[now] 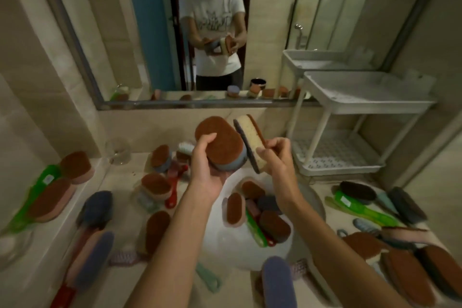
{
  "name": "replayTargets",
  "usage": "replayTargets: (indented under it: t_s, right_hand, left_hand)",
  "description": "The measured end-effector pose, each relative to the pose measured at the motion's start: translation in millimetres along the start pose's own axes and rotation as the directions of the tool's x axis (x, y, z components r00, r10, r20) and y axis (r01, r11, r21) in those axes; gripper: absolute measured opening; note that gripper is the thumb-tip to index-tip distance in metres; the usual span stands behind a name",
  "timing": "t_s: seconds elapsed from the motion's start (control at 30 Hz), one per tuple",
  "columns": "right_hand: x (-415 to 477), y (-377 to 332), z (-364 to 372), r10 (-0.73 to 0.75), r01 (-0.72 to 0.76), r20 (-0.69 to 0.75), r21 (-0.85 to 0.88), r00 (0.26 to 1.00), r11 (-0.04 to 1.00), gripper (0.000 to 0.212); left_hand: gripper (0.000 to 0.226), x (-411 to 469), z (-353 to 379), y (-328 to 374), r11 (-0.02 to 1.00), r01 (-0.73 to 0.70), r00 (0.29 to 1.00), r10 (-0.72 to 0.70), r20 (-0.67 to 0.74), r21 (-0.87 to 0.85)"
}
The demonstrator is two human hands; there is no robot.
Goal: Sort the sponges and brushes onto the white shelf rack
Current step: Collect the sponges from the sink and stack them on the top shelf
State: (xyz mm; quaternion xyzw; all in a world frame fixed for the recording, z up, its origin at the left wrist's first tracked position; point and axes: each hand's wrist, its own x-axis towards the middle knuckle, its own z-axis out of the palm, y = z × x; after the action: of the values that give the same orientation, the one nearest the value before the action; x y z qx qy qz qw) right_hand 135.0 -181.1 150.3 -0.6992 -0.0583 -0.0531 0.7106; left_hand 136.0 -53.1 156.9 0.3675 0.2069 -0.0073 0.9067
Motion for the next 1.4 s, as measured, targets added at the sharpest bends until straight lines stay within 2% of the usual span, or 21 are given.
replayTargets:
  t_s: [0.1,0.2,0.3,0.37,0.43,0.53,0.67,0.83,0.93,0.97,1.0,1.03,1.1,1.13,1.2,1.27,1.33,1.4]
  right_hand:
    - [21,-21,-29,0.029,-0.029,-0.082,0.001,0.996,1.000,0.020]
    - [38,-37,-60,-0.005,0.001,-0.142,-0.024,0.990,1.000,0.019]
    - [62,-47,-97,-0.044,0.030,-0.249,-0.062,0.968,0.998,0.020]
    - [81,-52,-125,-0.067,0.041,-0.309,-0.091,0.949,0.995,0.022]
    - [104,-55,-156,-0.082,0.040,-0.356,-0.124,0.931,0.991,0.024]
    - [140,-60,-200,-0.116,0.039,-0.385,-0.202,0.916,0.979,0.026]
    - [193,-56,-246,-0.142,0.015,-0.365,-0.328,0.920,0.945,0.028]
    - [246,-40,-279,-0.066,-0.095,-0.360,-0.412,0.931,0.906,0.035]
    - [264,-29,-288,-0.066,-0.094,-0.334,-0.440,0.940,0.893,0.036]
    - [269,-25,-290,-0.062,-0.092,-0.303,-0.469,0.951,0.878,0.036]
    - [273,-22,-291,-0.043,-0.104,-0.279,-0.490,0.959,0.866,0.038]
    - [276,-20,-292,-0.017,-0.123,-0.266,-0.500,0.964,0.857,0.040]
    - [283,-19,-294,0.022,-0.149,-0.246,-0.509,0.969,0.848,0.045]
    - [286,-19,-294,0.031,-0.151,-0.234,-0.517,0.972,0.843,0.045]
    - [293,-19,-295,0.027,-0.140,-0.209,-0.549,0.978,0.824,0.041]
    - [297,-16,-295,0.018,-0.131,-0.195,-0.583,0.981,0.802,0.037]
    - [300,-11,-293,0.023,-0.128,-0.175,-0.619,0.984,0.775,0.033]
    - [302,-8,-292,0.030,-0.124,-0.152,-0.660,0.988,0.741,0.030]
  left_hand:
    - [0.018,5,40,-2,0.998,-0.011,0.998,0.007,0.063,0.068]
    - [0.010,14,81,-7,0.991,-0.007,0.992,-0.010,0.125,0.137]
    - [0.005,28,121,-12,0.956,-0.021,0.992,-0.016,0.125,0.292]
    - [0.010,40,150,-17,0.930,-0.058,0.992,0.014,0.123,0.363]
    - [0.028,55,182,-23,0.907,-0.136,0.986,0.083,0.147,0.400]
    - [0.050,82,234,-33,0.788,-0.300,0.954,0.237,0.185,0.538]
    - [0.073,127,296,-55,0.571,-0.366,0.927,0.289,0.238,0.734]
    - [0.081,169,329,-90,0.409,-0.252,0.961,0.211,0.178,0.877]
    - [0.080,186,329,-106,0.391,-0.164,0.985,0.110,0.131,0.906]
    - [0.079,189,328,-110,0.353,-0.143,0.989,0.096,0.117,0.924]
    - [0.076,192,328,-112,0.261,-0.142,0.987,0.111,0.117,0.955]
    - [0.072,192,327,-113,0.127,-0.166,0.977,0.156,0.146,0.978]
    - [0.063,192,328,-111,-0.116,-0.291,0.915,0.256,0.312,0.950]
    - [0.058,191,329,-107,-0.188,-0.378,0.878,0.238,0.415,0.907]
    - [0.048,187,329,-99,-0.283,-0.498,0.846,0.047,0.530,0.820]
    - [0.051,182,327,-92,-0.411,-0.527,0.847,-0.178,0.502,0.744]
    - [0.062,183,323,-90,-0.533,-0.524,0.847,-0.242,0.473,0.665]
    - [0.065,186,319,-93,-0.607,-0.502,0.848,-0.207,0.488,0.616]
